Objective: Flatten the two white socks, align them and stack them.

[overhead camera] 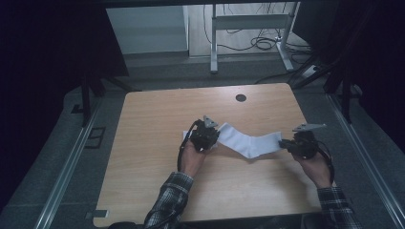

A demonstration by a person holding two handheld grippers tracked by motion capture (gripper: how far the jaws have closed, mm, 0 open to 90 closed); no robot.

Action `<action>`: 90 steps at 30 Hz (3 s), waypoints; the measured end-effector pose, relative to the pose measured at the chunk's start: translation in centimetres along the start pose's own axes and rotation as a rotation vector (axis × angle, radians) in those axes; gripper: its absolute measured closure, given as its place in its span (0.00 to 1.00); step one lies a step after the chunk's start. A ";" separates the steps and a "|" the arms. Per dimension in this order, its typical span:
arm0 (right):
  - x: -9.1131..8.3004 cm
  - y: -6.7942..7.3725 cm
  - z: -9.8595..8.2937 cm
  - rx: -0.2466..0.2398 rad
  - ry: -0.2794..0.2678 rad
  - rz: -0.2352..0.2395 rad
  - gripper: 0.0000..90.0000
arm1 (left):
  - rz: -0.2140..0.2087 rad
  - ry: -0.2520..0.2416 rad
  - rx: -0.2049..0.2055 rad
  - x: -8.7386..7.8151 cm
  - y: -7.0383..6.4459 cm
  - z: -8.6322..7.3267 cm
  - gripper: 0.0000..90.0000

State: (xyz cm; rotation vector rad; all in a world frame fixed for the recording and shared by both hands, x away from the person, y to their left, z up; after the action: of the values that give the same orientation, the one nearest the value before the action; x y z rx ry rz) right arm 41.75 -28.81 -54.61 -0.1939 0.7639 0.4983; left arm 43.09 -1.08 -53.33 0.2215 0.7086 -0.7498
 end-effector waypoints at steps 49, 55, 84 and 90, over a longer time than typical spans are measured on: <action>3.7 4.9 -1.2 -0.129 0.078 0.068 0.65 | 0.049 0.084 -0.145 -3.1 3.4 -7.0 0.66; 4.0 3.7 -1.9 -0.140 0.089 0.036 0.62 | 0.079 0.123 -0.160 -0.9 4.4 -7.1 0.61; 4.7 3.1 -2.6 -0.150 0.053 0.048 0.46 | -0.030 -0.014 -0.101 -1.6 1.4 5.7 0.94; 4.7 3.1 -2.6 -0.153 0.052 0.049 0.46 | -0.046 -0.031 -0.052 -1.2 -0.6 8.3 0.94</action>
State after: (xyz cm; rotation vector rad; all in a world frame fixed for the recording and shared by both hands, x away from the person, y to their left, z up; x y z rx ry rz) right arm 41.50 -25.37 -59.76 -0.3318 0.7834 0.6007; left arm 46.31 -4.35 -46.26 0.1466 0.7049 -0.7760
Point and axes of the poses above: each handheld gripper's, and its own axes: x roughly forward along the jaws, z roughly out of its top, y roughly to its left, the point moved 9 cm from there along x, roughly forward along the jaws, and after that the axes turned 5 degrees about -z, right-handed, at the moved point
